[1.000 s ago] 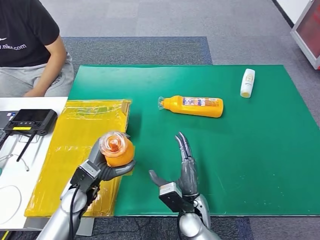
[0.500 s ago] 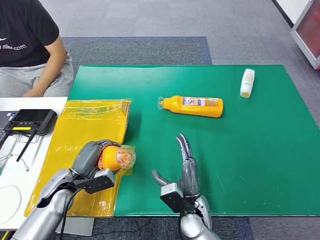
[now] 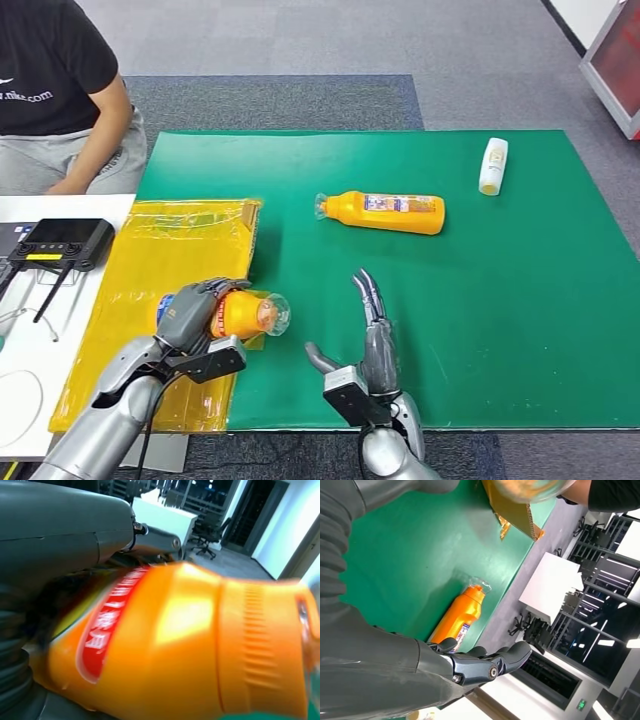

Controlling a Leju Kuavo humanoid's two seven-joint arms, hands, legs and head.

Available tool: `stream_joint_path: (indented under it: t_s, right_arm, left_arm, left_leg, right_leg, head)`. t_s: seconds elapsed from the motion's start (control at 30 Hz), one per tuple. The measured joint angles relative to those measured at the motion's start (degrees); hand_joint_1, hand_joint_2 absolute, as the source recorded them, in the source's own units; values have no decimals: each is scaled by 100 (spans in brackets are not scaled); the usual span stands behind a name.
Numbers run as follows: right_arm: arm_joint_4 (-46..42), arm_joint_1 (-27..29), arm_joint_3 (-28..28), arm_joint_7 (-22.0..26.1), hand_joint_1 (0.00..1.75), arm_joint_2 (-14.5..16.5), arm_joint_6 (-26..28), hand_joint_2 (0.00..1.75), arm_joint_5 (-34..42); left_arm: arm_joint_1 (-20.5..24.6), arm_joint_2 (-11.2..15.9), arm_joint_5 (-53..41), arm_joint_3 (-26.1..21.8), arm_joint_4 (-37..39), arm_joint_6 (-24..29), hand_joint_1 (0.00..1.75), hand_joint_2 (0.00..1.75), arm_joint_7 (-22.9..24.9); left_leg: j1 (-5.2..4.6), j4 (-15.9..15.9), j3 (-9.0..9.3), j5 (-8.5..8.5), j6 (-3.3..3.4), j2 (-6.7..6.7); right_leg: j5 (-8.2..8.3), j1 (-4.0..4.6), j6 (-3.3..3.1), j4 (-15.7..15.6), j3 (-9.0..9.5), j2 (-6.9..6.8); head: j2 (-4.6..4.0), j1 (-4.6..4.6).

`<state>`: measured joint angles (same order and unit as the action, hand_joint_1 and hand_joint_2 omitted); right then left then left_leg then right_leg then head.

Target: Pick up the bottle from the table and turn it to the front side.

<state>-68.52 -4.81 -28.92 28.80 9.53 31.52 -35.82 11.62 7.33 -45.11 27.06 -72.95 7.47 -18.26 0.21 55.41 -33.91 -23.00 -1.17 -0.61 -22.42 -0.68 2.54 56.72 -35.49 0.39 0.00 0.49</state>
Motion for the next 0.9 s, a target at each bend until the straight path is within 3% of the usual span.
stream_joint_path:
  t_s: [0.27,0.4,0.7,0.83,0.9]
  right_arm:
    - [25,13,2,34,0,0,37,175,-42]
    - [52,33,2,51,0,0,65,175,-85]
    - [96,72,7,78,0,0,112,175,-105]
    - [96,73,9,93,0,0,113,175,-108]
    - [96,73,9,101,0,0,112,175,-108]
  left_arm:
    - [40,-208,-286,49,186,543,0,175,99]
    - [26,-244,-301,45,37,809,0,0,72]
    - [-158,-239,92,31,-645,700,0,0,-219]
    - [-226,-244,220,32,-812,779,0,175,-390]
    - [-269,-262,337,23,-922,971,0,175,-561]
  left_leg:
    - [0,0,-2,2,-2,0]
    - [0,0,-4,1,-2,0]
    - [0,0,-4,1,-2,0]
    - [0,0,-4,1,-2,0]
    - [0,0,-4,1,-2,0]
  right_leg:
    - [1,0,0,0,-1,-1]
    - [1,0,0,0,-2,-1]
    - [0,0,0,0,-1,-1]
    - [0,0,0,0,-1,-1]
    - [1,0,0,0,-1,-1]
  head:
    - [0,0]
    - [0,0]
    - [0,0]
    - [0,0]
    - [0,-1]
